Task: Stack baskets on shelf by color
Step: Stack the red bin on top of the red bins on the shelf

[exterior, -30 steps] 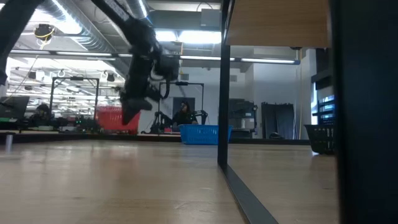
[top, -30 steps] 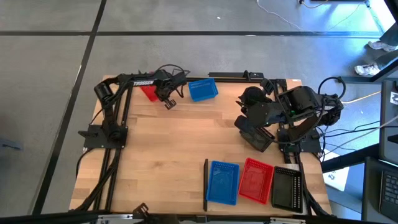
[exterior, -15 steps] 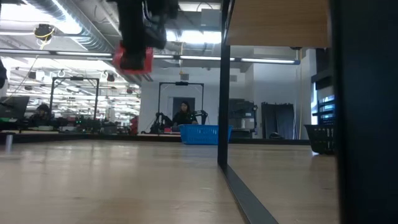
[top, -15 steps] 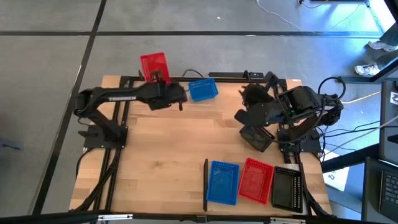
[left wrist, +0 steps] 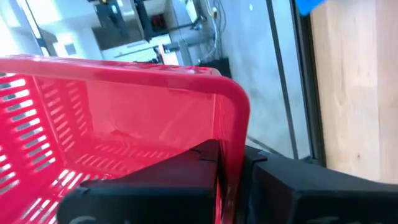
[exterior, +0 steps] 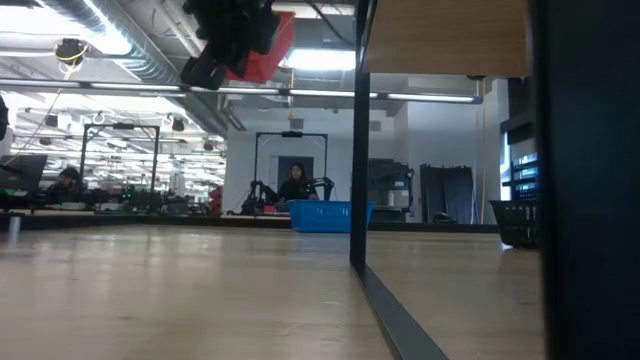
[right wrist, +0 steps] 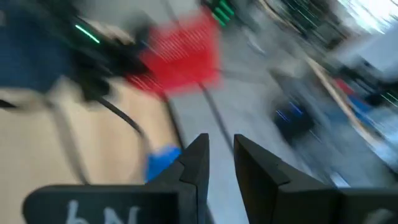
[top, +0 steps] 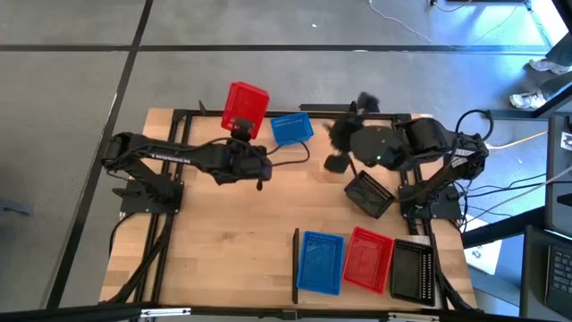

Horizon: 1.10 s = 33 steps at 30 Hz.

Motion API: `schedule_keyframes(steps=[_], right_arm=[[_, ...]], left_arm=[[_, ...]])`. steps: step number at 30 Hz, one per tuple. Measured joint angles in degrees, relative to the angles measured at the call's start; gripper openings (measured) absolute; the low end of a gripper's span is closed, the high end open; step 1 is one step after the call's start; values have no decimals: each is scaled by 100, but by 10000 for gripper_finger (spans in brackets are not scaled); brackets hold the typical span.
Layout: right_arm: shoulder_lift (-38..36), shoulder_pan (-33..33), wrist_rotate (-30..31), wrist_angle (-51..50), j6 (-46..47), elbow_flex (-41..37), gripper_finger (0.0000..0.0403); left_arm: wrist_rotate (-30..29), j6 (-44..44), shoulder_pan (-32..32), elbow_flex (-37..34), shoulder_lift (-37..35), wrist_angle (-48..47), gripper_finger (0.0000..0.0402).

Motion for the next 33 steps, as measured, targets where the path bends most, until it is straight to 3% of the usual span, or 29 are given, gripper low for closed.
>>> schedule_keyframes(steps=[4, 8, 13, 19, 24, 33], right_arm=[[112, -70, -1225, 1104, -644, 0, 77], [327, -250, -1630, 1473, -707, 0, 77], [728, -507, -1536, 1530, -703, 0, 77], [1069, -647, -661, 1578, -654, 0, 77], [1189, -740, -916, 1623, -387, 0, 77], [1240, -885, -728, 1619, -123, 0, 77]], left_arm=[[-8, 62, -171, 0, 0, 285, 0], [-10, 423, -384, 0, 2, 502, 0], [98, 1204, -608, 0, 2, 808, 0], [139, 1522, -814, 0, 1, 875, 0], [144, 1524, -911, 0, 2, 871, 0], [145, 1524, -1036, 0, 2, 864, 0]])
